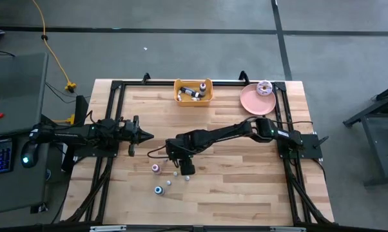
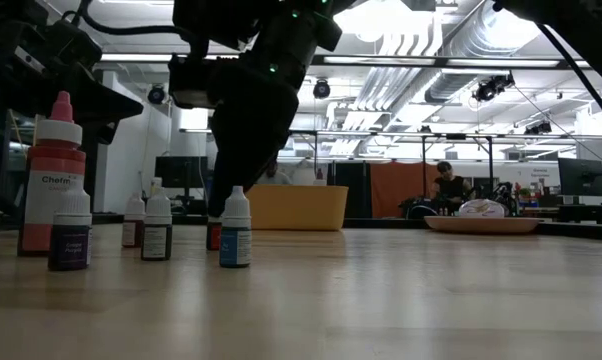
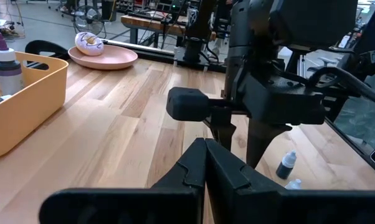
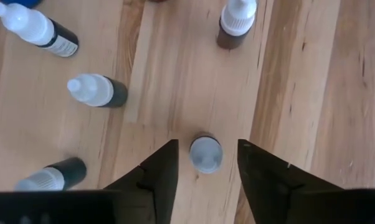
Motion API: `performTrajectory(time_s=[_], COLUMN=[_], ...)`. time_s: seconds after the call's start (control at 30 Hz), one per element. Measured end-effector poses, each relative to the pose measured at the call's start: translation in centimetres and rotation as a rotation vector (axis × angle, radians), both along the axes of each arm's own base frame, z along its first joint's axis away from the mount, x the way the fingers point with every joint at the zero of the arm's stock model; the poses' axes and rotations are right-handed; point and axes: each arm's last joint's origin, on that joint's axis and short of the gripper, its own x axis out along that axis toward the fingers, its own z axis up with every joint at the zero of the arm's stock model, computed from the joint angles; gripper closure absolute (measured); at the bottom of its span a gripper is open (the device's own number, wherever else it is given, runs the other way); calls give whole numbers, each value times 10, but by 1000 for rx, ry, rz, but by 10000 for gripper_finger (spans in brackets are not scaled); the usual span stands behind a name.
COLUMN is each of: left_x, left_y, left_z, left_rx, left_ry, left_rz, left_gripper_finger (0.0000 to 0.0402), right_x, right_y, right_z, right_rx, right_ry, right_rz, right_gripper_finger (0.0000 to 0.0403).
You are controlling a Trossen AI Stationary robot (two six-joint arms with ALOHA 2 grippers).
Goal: Pick & Place food coloring
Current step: Put the small red food coloring bottle into the yellow bin
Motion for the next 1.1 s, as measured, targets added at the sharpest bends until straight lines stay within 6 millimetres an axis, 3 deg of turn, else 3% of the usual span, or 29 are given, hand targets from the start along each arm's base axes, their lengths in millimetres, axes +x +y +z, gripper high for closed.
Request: performTrajectory(time_s=[0.57, 0.73, 0.83, 1.1], left_x=[0, 0, 0, 0], left_y=[0, 0, 0, 0], left_z=[0, 0, 0, 0], left_rx=[0, 0, 0, 0], left_ry=[0, 0, 0, 0], left_rz=[0, 0, 0, 0], left_gripper_finger=[401, 401, 401, 401], right_x=[-2, -4, -7, -26], right_y=[0, 0, -1, -8], right_z=[0, 3, 14, 73], right_rx=[-3, -4, 2, -38], right_ry=[22, 31, 23, -62], right_rz=[0, 0, -12, -58], right_gripper_finger=[350, 357, 353, 359])
